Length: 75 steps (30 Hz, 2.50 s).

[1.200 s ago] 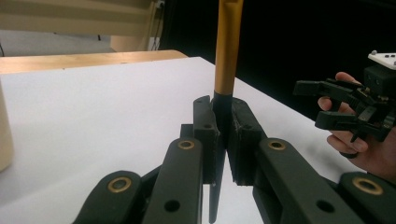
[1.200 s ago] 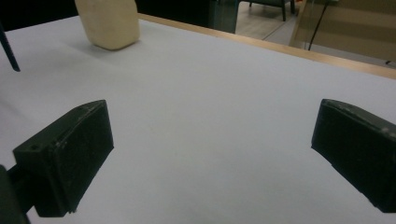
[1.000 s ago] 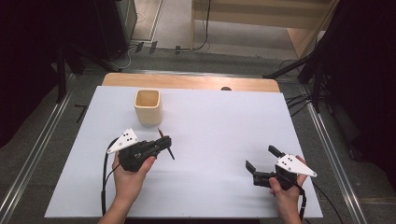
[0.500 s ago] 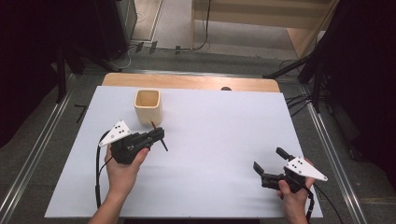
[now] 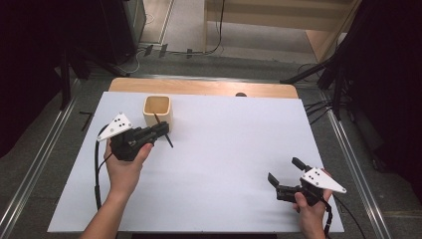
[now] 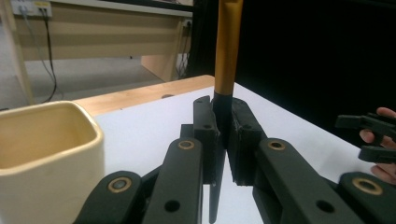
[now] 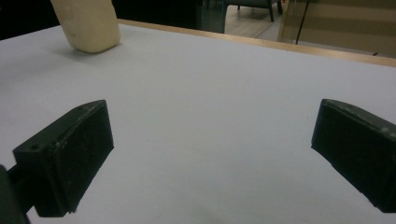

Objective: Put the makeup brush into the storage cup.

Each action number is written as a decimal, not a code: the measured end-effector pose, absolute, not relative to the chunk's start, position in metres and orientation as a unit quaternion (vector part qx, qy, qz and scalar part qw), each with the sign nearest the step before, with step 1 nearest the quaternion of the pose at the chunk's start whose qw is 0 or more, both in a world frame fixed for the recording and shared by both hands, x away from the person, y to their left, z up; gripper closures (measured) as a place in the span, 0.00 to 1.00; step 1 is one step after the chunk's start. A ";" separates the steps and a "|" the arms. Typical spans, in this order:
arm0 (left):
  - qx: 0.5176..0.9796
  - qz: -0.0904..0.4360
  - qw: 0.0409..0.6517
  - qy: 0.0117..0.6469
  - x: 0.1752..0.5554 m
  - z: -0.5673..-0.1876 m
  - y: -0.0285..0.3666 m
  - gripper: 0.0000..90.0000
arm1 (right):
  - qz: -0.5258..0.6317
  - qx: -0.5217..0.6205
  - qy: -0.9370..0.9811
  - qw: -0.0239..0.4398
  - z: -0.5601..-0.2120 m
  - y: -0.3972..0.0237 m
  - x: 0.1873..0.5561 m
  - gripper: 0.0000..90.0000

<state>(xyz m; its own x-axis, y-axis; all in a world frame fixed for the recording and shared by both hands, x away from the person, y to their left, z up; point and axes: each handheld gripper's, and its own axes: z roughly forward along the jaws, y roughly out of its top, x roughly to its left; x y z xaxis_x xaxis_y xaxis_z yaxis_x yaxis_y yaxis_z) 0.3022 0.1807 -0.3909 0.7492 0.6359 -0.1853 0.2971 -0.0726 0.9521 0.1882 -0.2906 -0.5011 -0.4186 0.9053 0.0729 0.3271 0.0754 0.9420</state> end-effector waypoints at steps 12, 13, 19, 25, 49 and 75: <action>0.715 0.162 0.593 0.331 0.320 -0.381 0.187 0.93 | 0.507 0.456 0.676 0.279 -0.501 -0.291 0.188 0.00; 0.714 0.163 0.594 0.332 0.321 -0.380 0.187 0.93 | 0.506 0.456 0.676 0.280 -0.501 -0.291 0.188 0.00; 0.710 0.172 0.597 0.332 0.327 -0.372 0.190 0.93 | 0.506 0.457 0.677 0.276 -0.502 -0.290 0.189 0.00; 0.702 0.177 0.601 0.339 0.336 -0.368 0.193 0.94 | 0.507 0.457 0.678 0.274 -0.503 -0.289 0.189 0.00; 0.674 0.234 0.596 0.369 0.380 -0.366 0.196 0.94 | 0.516 0.458 0.672 0.270 -0.502 -0.288 0.188 0.00; 0.689 0.216 0.555 0.412 0.403 -0.419 0.194 0.93 | 0.514 0.460 0.672 0.269 -0.504 -0.287 0.189 0.00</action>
<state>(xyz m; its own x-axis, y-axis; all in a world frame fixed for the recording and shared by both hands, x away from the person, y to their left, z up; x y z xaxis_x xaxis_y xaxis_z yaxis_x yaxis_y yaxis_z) 0.4033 0.1942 -0.4189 0.5672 0.8081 -0.1588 0.3275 -0.0443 0.9438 0.1886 -0.2875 -0.5037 -0.4325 0.8947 0.1118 0.3424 0.0483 0.9383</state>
